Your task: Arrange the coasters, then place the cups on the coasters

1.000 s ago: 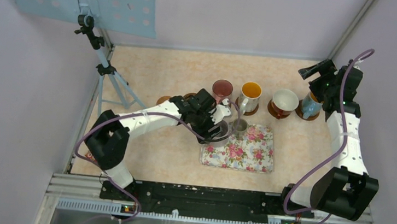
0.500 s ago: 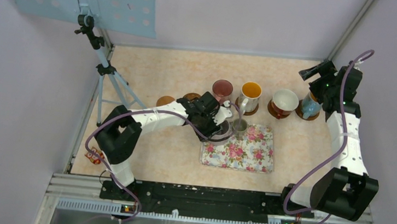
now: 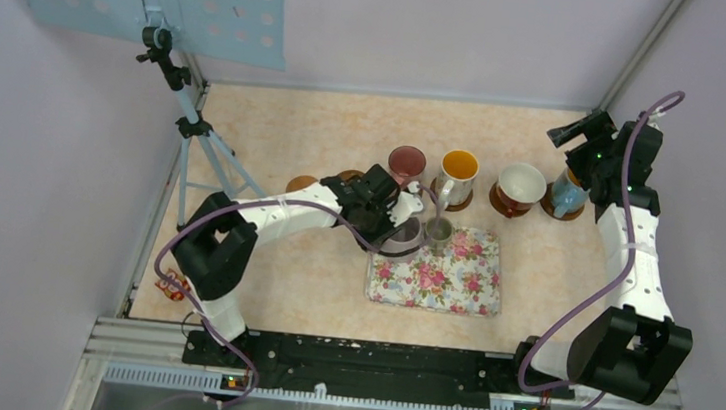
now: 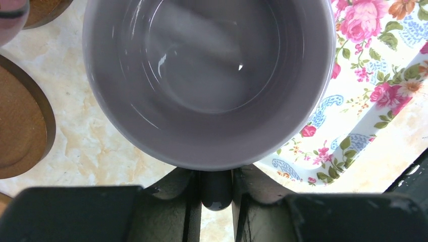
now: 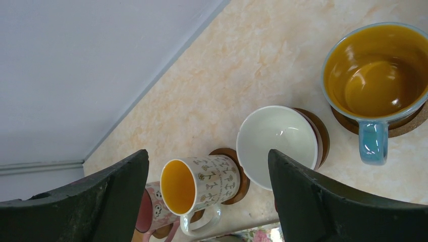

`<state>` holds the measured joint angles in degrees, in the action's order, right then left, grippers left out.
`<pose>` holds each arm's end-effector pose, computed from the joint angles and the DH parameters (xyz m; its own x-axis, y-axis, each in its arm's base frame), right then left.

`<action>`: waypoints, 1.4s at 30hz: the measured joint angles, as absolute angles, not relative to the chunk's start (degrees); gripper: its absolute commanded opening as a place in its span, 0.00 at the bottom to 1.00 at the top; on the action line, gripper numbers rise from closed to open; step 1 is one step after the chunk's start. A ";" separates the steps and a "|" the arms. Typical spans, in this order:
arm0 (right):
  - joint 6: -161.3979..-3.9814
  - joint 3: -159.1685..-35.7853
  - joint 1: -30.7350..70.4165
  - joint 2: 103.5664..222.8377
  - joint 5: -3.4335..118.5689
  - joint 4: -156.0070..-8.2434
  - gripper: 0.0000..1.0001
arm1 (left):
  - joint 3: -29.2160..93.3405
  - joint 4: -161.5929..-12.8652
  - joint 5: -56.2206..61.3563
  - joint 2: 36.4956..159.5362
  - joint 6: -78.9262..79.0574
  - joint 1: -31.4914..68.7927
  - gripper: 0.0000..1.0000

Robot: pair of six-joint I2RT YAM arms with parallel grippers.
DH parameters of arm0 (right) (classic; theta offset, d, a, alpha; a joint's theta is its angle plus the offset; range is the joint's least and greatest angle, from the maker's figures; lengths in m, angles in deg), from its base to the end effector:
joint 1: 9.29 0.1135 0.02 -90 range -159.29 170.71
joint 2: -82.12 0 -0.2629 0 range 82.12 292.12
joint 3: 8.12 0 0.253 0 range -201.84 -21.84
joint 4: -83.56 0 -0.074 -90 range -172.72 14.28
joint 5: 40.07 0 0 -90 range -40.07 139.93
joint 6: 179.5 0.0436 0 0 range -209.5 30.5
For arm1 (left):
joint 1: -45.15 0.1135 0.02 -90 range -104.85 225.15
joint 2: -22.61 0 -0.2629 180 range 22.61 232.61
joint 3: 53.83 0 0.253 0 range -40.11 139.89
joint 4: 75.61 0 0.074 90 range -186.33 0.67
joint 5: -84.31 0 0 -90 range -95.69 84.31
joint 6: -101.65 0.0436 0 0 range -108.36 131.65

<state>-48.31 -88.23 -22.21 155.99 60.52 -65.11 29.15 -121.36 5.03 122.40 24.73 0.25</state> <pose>0.2984 -0.0602 0.3440 -0.2731 0.7268 -0.6302 0.3155 0.6866 0.6551 0.2498 -0.2604 0.1957 -0.4416 0.7540 -0.4862 0.8770 0.4772 -0.0565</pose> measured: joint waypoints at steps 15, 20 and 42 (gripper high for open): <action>-48.31 -88.21 -22.21 155.99 60.69 -65.36 0.86 | 28.40 -126.59 19.56 112.80 24.86 10.95 0.00; -48.31 -88.23 -22.21 156.34 61.33 -65.70 0.86 | 28.38 -130.98 21.49 112.41 24.73 16.66 0.00; -47.88 -88.34 -22.21 157.76 61.65 -66.45 0.86 | 22.07 -104.91 3.19 106.73 23.81 23.37 0.00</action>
<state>-47.88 -88.34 -22.21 157.76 61.65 -66.45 22.07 -104.91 3.19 106.73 23.81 23.37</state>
